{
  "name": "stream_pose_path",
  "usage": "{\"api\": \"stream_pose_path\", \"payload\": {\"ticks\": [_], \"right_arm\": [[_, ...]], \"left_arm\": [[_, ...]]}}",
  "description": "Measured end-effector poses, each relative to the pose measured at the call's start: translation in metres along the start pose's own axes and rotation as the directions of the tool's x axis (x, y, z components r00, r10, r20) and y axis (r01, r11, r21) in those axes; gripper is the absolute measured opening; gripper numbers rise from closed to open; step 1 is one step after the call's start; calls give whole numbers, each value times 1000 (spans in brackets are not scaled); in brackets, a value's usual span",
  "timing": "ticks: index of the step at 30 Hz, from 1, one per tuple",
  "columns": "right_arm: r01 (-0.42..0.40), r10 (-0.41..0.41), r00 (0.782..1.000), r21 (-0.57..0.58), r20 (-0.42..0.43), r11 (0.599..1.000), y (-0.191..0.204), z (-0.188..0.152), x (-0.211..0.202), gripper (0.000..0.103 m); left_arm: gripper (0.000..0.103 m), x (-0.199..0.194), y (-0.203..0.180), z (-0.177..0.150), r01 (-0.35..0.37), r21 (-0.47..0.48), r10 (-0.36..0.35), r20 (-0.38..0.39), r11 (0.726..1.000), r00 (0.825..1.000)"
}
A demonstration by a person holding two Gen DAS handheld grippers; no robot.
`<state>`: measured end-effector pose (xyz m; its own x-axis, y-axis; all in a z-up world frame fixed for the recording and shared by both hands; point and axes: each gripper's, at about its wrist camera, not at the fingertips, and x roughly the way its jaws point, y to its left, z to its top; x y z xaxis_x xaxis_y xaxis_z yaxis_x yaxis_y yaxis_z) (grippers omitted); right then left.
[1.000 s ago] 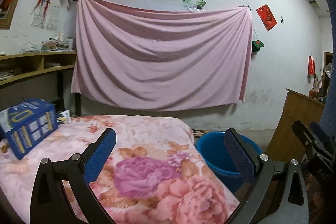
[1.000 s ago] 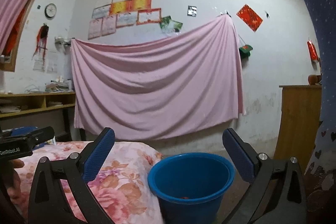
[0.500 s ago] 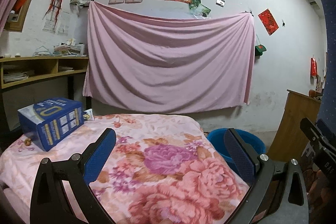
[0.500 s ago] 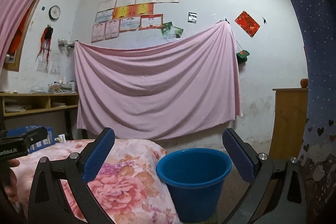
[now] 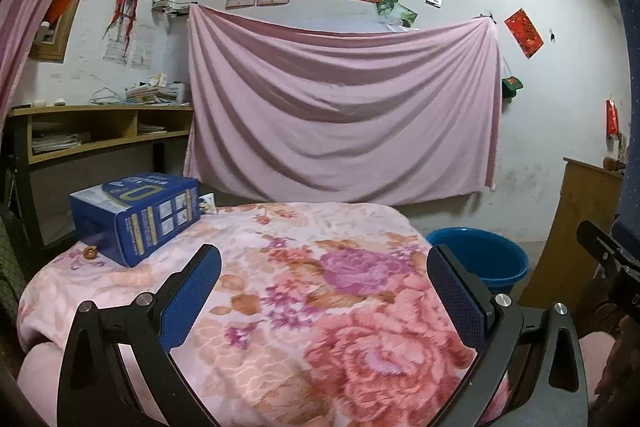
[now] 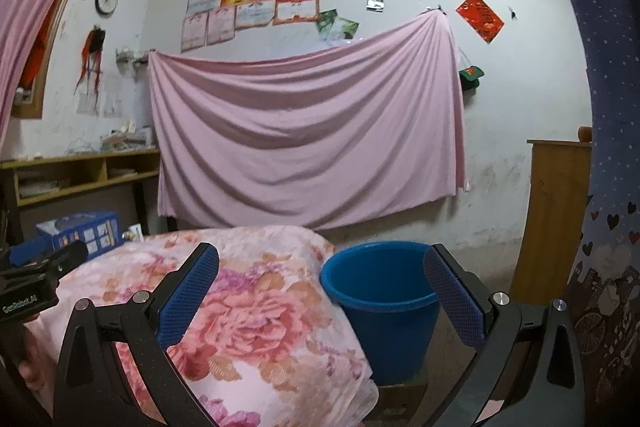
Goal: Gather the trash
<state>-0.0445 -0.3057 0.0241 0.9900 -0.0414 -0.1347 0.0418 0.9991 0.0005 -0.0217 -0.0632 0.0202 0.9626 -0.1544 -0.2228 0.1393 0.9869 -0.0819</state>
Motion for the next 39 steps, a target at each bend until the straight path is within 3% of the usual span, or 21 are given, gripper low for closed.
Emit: {"api": "stream_pose_path", "payload": {"ticks": [39], "right_arm": [[-19,16,990,-21,-138,1000,29,-25,22,103]], "left_arm": [[101,13,32,-28,-47,-19,46,-44,999,998]]}}
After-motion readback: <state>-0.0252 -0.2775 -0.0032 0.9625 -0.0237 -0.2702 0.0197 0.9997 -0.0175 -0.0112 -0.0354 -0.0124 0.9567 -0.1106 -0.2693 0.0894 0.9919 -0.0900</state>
